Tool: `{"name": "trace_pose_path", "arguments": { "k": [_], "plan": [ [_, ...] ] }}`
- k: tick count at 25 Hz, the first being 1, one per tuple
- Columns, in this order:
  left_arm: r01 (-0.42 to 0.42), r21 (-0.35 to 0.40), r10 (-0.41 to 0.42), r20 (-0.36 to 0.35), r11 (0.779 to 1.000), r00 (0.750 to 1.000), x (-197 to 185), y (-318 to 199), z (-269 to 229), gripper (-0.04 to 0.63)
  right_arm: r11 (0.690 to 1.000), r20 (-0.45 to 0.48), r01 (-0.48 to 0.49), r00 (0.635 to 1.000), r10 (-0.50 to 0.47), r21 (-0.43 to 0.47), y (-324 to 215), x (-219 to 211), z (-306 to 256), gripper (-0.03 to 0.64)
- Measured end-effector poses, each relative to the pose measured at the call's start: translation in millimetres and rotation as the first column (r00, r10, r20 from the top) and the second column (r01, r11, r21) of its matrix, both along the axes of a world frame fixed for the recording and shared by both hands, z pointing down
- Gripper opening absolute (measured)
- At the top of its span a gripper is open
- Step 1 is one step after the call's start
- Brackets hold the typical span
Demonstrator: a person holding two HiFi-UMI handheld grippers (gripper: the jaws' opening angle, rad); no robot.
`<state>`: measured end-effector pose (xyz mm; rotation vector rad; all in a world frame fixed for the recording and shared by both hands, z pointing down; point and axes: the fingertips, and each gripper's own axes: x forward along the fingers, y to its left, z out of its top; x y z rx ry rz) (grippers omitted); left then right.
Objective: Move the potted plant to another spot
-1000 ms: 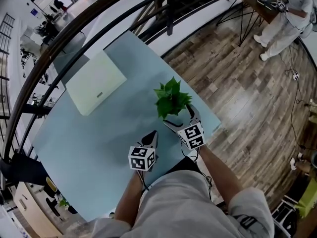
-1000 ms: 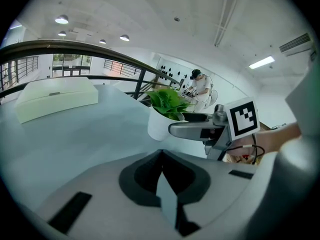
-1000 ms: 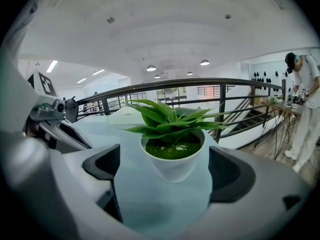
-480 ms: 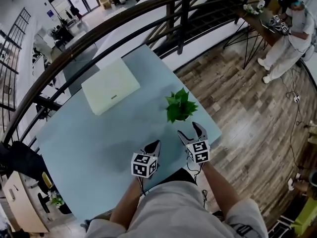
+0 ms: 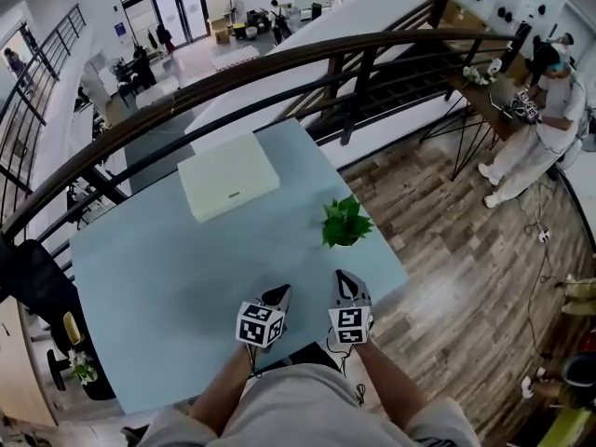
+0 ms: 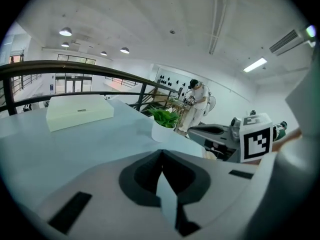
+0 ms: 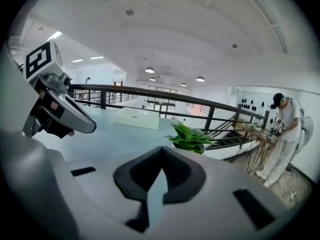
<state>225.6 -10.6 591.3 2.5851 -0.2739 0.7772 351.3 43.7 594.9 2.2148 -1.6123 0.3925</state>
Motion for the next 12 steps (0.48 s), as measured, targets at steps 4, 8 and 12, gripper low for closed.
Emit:
{"name": "trace_pose_path", "arguments": {
  "k": [4, 8, 12],
  "plan": [
    [0.036, -0.01, -0.037, -0.034, 0.999, 0.999, -16.3, -5.6, -8.1, 0.012, 0.997, -0.032, 0.065, 0.997, -0.066, -0.034, -1.7, -24.7, -2.2, 0.002],
    [0.066, -0.008, -0.066, -0.113, 0.998, 0.991, -28.5, -9.2, -27.5, 0.012, 0.997, 0.022, 0.068, 0.997, -0.067, -0.026, -2.0, -39.4, -16.6, 0.002],
    [0.039, 0.079, -0.03, -0.107, 0.996, 0.994, -39.6, -5.4, -41.7, 0.012, 0.998, 0.003, 0.057, 0.998, -0.057, 0.011, -1.6, -48.1, -41.9, 0.002]
  ]
}}
